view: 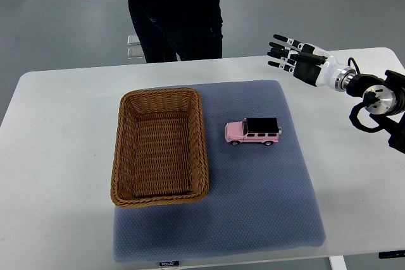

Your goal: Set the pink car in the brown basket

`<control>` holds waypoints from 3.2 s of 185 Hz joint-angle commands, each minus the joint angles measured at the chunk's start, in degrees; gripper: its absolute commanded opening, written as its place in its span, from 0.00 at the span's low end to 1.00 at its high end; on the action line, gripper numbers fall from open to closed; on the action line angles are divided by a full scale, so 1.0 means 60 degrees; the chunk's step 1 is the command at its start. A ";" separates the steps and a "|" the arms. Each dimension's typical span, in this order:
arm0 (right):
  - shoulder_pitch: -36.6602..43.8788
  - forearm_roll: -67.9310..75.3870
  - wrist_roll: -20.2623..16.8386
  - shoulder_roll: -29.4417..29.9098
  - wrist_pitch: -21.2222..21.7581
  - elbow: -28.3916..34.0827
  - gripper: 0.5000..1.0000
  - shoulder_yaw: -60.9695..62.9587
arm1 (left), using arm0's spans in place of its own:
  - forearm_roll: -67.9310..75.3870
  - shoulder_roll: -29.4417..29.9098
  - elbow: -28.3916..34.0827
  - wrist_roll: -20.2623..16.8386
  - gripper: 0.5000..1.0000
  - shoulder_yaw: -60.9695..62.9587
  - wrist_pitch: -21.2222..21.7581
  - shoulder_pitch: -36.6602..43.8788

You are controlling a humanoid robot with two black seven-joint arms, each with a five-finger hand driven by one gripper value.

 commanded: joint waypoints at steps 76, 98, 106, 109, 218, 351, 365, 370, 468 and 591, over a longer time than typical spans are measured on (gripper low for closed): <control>0.0018 -0.1100 0.0046 -0.0029 0.0806 0.0000 0.83 -0.0015 | 0.0000 0.0000 -0.0023 -0.0003 1.00 0.0074 0.0001 -0.0015; 0.0077 -0.2242 0.0295 -0.0073 0.1275 0.0015 0.83 -0.0015 | 0.0000 0.0000 -0.0008 -0.0003 1.00 0.0074 0.0001 -0.0015; 0.0208 -0.2725 0.0398 -0.0073 0.1422 0.0015 0.83 -0.0029 | 0.0000 0.0000 -0.0008 -0.0003 1.00 0.0074 0.0001 0.0000; 0.0252 -0.3002 0.0456 -0.0073 0.1480 0.0015 0.83 -0.0029 | 0.0000 0.0000 -0.0023 -0.0003 1.00 0.0074 0.0001 -0.0015; 0.0765 -1.0180 0.3298 -0.0468 0.1451 0.0967 0.83 -0.0073 | 0.0000 0.0000 -0.0008 -0.0003 1.00 0.0074 0.0001 -0.0015; 0.0882 -1.4547 0.3708 -0.0454 0.0103 0.1802 0.83 -0.1055 | 0.0000 0.0000 -0.0008 -0.0003 1.00 0.0074 0.0001 -0.0015; 0.0882 -1.4547 0.3738 -0.0498 -0.0116 0.1978 0.83 -0.1304 | 0.0000 0.0000 -0.0023 -0.0003 1.00 0.0088 0.0001 -0.0015; 0.0882 -1.4547 0.3738 -0.0498 -0.0146 0.2007 0.83 -0.1318 | 0.0000 0.0000 -0.0023 -0.0003 1.00 0.0074 0.0001 -0.0015; 0.0370 -1.4796 0.3694 -0.0132 -0.1405 0.1948 0.82 -0.1494 | 0.0000 0.0000 -0.0023 -0.0003 1.00 0.0074 0.0001 -0.0015; 0.0443 -1.4810 0.3679 -0.0176 -0.1816 0.1934 0.26 -0.1831 | 0.0000 0.0000 -0.0023 -0.0003 1.00 0.0074 0.0001 0.0000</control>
